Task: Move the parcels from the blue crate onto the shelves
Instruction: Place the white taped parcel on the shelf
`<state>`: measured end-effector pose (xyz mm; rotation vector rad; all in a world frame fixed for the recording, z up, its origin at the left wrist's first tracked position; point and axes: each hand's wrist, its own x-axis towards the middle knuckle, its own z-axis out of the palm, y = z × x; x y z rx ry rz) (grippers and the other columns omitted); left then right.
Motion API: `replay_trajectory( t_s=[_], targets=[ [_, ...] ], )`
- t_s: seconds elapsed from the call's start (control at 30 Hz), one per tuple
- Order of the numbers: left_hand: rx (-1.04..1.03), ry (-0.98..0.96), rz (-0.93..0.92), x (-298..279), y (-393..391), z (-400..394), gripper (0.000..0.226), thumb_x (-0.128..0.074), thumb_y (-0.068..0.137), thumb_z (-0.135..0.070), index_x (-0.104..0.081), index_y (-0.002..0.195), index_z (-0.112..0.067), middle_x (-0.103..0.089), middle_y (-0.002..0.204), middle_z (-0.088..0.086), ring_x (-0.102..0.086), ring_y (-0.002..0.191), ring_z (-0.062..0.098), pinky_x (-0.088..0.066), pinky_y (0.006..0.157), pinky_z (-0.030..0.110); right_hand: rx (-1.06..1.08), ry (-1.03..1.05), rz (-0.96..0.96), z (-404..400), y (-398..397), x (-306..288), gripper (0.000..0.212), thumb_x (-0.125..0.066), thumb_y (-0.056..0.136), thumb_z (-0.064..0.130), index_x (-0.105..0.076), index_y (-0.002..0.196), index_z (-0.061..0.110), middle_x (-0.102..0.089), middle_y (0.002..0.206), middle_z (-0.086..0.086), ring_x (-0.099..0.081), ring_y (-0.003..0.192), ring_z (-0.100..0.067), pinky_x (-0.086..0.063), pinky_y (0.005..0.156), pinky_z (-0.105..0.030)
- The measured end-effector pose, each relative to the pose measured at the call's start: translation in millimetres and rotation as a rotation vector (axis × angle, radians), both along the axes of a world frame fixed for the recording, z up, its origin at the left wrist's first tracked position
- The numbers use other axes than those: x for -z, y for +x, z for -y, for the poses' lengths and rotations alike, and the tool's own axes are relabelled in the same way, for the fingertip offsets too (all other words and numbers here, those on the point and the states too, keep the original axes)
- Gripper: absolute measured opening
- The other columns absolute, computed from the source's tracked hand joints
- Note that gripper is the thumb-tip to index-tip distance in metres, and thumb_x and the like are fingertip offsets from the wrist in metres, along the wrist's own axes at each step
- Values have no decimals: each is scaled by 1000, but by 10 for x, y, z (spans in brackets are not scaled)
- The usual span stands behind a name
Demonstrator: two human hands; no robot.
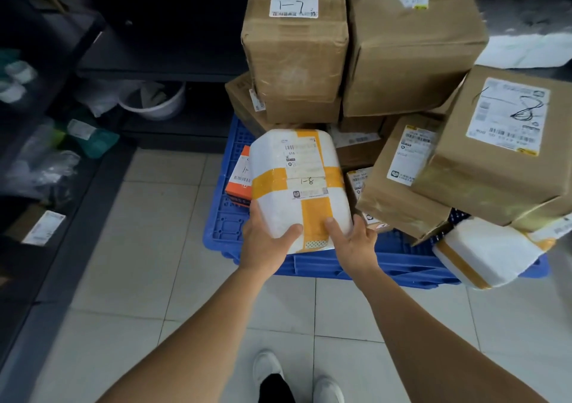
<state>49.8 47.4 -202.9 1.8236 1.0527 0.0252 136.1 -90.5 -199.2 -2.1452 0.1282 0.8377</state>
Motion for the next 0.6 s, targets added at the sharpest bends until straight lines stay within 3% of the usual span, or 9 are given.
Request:
replay_trajectory(
  t_s=[0.1, 0.27, 0.37, 0.43, 0.6],
  targets=[
    [-20, -34, 29, -32, -70, 10, 95, -65, 61, -63, -19, 141, -41, -44, 134, -5, -46, 123, 21, -50, 94, 51, 31, 34, 27, -2, -51, -40, 78, -56, 84, 62, -25, 146, 24, -21, 143, -7, -42, 105, -26, -40, 82, -35],
    [-89, -90, 75, -99, -359, 122, 91, -69, 60, -65, -21, 137, -54, -46, 133, -8, -51, 119, 18, -52, 91, 49, 4, 76, 41, 126, -154, -172, 75, -62, 82, 59, -30, 140, 25, -23, 138, -6, -42, 104, -23, -39, 80, -34],
    [-128, -95, 116, -234, -561, 211, 92, -70, 60, -65, -22, 139, -55, -47, 134, -9, -52, 119, 18, -53, 90, 48, -93, 82, 60, 178, -244, -317, 79, -63, 80, 61, -24, 143, 33, -23, 141, -5, -41, 115, -28, -45, 92, -43],
    [-157, -86, 149, -375, -697, 264, 90, -70, 62, -62, -24, 139, -53, -47, 134, -9, -53, 118, 18, -54, 89, 47, -165, 78, 77, 182, -325, -445, 83, -61, 80, 63, -17, 146, 40, -23, 143, -3, -37, 124, -32, -41, 102, -53],
    [-247, -42, 240, -844, -1141, 351, 84, -69, 63, -57, -30, 137, -51, -50, 131, -8, -55, 115, 15, -55, 89, 42, -300, 120, 131, 121, -619, -850, 84, -60, 79, 65, -15, 146, 40, -25, 141, -4, -36, 125, -33, -38, 104, -55]
  ],
)
